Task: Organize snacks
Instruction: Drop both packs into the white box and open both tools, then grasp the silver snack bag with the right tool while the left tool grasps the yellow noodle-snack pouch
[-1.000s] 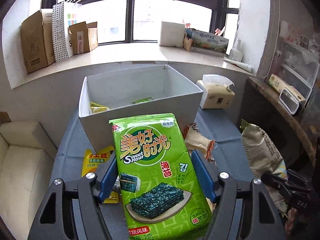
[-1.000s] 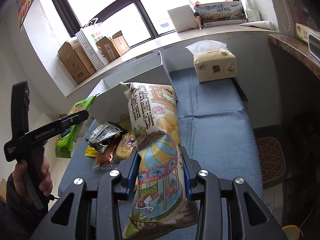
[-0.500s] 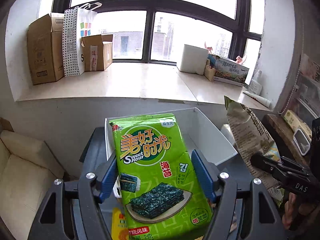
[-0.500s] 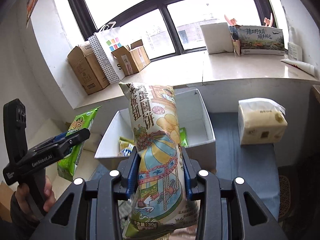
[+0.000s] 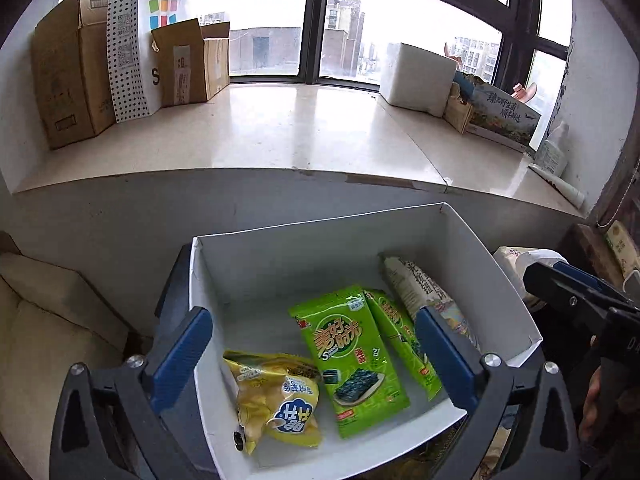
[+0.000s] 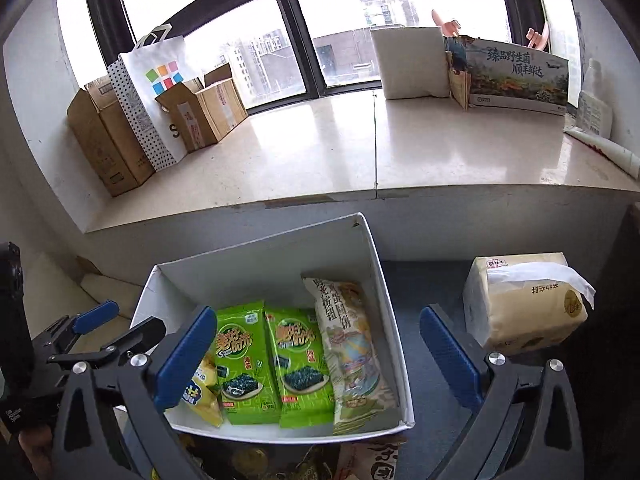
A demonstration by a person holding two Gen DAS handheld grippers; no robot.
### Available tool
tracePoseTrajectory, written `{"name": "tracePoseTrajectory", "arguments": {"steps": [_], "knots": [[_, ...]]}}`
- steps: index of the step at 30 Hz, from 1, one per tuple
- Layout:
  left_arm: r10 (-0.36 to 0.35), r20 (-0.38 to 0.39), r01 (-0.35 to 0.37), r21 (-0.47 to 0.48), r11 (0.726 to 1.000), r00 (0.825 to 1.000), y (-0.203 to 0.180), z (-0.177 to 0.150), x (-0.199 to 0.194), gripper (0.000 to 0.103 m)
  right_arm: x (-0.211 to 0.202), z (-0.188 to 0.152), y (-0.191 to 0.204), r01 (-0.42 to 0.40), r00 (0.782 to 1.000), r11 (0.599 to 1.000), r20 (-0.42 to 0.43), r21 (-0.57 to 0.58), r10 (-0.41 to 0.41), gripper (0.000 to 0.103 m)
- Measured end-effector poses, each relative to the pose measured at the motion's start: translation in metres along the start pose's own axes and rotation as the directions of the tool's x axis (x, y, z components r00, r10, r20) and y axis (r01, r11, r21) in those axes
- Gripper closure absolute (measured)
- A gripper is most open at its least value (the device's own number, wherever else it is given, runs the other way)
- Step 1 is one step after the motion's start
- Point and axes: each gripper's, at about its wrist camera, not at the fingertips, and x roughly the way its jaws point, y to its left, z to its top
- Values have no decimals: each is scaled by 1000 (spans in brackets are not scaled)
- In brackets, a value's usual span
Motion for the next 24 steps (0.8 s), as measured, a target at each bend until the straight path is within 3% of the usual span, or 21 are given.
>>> {"name": "tracePoseTrajectory", "arguments": {"steps": [6, 14, 24], "knots": [[29, 23, -30, 15, 999, 999, 6, -8, -17, 0, -24, -7, 2, 9, 999, 1000, 49, -23, -8, 0], [34, 113, -43, 80, 996, 993, 0, -27, -82, 0, -80, -23, 19, -44, 988, 996, 146, -81, 55, 0], [-48, 165, 35, 83, 996, 985, 16, -110, -165, 0, -145, -100, 32, -134, 974, 978, 162, -157, 159, 0]]}}
